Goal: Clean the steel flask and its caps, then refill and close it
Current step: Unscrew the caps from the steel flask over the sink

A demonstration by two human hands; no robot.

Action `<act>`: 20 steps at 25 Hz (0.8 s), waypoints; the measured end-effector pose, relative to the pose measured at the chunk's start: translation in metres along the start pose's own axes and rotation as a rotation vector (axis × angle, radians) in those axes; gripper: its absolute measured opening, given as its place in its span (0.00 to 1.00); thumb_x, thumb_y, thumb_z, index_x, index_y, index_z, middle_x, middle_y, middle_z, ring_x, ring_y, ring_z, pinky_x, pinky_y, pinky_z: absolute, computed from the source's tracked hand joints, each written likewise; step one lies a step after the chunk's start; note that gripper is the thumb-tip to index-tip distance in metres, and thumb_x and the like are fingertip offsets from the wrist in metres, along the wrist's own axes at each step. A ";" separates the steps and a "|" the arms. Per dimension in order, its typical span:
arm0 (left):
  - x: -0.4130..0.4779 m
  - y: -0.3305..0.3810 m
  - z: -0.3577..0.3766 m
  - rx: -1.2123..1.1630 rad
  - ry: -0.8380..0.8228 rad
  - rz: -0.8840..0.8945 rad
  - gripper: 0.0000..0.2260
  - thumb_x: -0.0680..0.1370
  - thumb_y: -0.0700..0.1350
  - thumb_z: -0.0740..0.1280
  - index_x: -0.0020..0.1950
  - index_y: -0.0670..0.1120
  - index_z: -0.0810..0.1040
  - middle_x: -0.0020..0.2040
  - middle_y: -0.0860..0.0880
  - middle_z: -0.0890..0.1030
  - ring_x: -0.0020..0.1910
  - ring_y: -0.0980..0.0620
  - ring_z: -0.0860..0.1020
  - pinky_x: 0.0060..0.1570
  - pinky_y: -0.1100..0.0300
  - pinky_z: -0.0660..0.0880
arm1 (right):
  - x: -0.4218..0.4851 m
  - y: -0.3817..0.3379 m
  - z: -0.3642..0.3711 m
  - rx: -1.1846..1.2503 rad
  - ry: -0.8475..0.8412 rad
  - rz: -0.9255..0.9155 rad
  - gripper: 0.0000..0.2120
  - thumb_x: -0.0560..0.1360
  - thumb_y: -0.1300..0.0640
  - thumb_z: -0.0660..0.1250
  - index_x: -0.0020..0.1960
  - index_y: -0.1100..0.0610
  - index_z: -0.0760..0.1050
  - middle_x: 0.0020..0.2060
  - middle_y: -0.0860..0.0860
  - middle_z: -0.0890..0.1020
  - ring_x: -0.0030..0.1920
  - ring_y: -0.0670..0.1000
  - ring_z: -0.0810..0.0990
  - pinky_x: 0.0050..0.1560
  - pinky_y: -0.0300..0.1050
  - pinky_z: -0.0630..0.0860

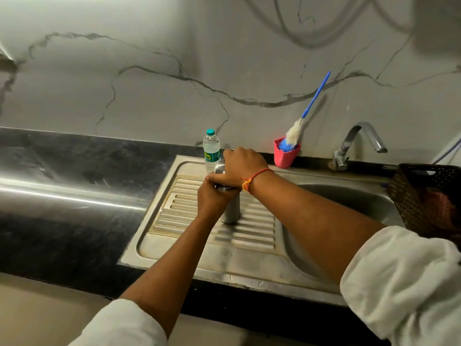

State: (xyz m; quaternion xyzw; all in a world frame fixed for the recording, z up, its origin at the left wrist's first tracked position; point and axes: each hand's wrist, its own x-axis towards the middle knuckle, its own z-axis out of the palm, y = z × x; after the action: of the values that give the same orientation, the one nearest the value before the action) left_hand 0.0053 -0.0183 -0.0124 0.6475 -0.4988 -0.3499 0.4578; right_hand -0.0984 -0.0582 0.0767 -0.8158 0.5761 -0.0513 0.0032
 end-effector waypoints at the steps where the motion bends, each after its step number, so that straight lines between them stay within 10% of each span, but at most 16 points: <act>1: 0.000 -0.001 -0.001 -0.017 -0.006 -0.002 0.22 0.67 0.44 0.82 0.55 0.52 0.76 0.49 0.53 0.82 0.51 0.50 0.82 0.51 0.53 0.80 | 0.001 -0.004 -0.001 -0.044 -0.010 0.004 0.38 0.68 0.23 0.59 0.59 0.55 0.75 0.48 0.54 0.80 0.42 0.54 0.75 0.42 0.46 0.73; 10: 0.015 -0.013 -0.015 -0.083 -0.213 0.046 0.21 0.66 0.44 0.83 0.53 0.54 0.80 0.50 0.55 0.84 0.51 0.57 0.82 0.47 0.65 0.78 | 0.007 0.003 -0.004 -0.130 -0.004 -0.049 0.28 0.69 0.25 0.58 0.45 0.50 0.72 0.37 0.49 0.79 0.37 0.51 0.76 0.37 0.42 0.71; 20: 0.042 -0.017 -0.022 -0.002 -0.495 0.041 0.27 0.66 0.43 0.83 0.62 0.51 0.79 0.53 0.53 0.85 0.52 0.56 0.83 0.48 0.64 0.79 | 0.021 0.010 -0.030 -0.218 -0.331 -0.381 0.24 0.70 0.45 0.73 0.64 0.46 0.72 0.51 0.49 0.76 0.50 0.50 0.74 0.46 0.43 0.74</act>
State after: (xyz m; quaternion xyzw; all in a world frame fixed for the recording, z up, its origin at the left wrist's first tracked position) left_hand 0.0419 -0.0524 -0.0210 0.5313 -0.6083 -0.4889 0.3296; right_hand -0.1036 -0.0793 0.1080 -0.9021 0.4062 0.1455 -0.0003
